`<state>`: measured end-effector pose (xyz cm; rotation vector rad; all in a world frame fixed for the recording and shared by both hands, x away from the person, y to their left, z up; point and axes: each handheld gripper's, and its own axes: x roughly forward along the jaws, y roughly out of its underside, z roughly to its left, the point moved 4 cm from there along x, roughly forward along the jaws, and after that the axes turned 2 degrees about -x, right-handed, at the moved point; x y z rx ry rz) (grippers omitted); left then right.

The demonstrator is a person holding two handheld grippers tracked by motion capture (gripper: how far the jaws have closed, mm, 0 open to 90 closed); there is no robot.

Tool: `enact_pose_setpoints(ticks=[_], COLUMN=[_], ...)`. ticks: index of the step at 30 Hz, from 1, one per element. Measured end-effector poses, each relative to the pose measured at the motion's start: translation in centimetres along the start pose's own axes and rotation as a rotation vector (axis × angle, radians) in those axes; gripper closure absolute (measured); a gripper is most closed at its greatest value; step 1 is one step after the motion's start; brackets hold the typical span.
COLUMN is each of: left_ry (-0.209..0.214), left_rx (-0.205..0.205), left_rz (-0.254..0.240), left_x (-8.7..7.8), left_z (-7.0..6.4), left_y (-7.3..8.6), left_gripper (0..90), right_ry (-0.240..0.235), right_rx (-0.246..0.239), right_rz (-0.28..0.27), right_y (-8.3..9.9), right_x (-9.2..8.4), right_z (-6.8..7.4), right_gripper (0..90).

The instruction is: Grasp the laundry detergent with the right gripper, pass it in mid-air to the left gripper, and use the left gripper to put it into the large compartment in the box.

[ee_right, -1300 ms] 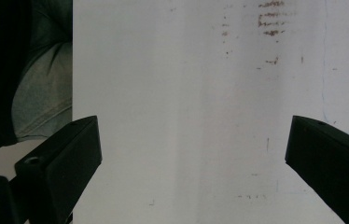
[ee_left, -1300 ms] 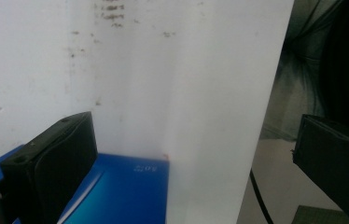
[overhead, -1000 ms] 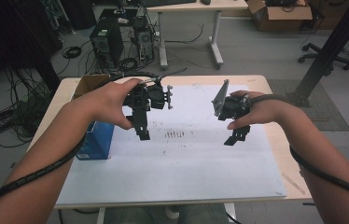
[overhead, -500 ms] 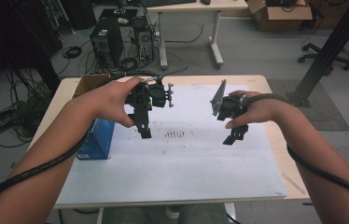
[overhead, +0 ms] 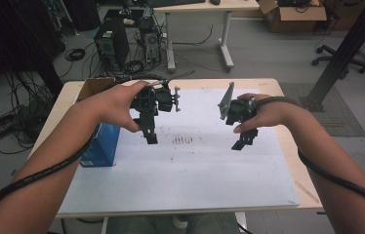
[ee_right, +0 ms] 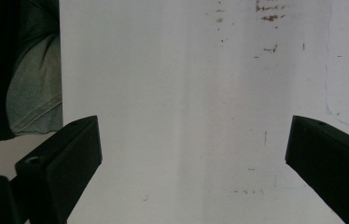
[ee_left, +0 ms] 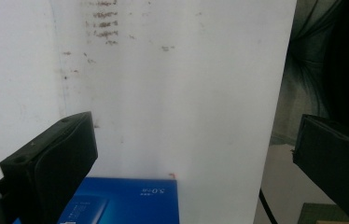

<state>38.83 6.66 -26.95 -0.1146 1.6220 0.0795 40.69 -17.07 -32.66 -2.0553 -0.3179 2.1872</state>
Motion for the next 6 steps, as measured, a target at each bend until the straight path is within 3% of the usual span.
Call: enact_pose_setpoints(ticks=[6], left_ry=[0.008], left_rx=[-0.004], left_rz=[-0.017], left_x=[0.17], left_z=[-0.09], left_y=[-0.19], left_gripper=[0.1], right_ry=[0.006], right_rx=[-0.013], right_rz=[-0.005], right_y=[-0.48], right_x=[-0.56], right_z=[0.06], right_gripper=[3.9])
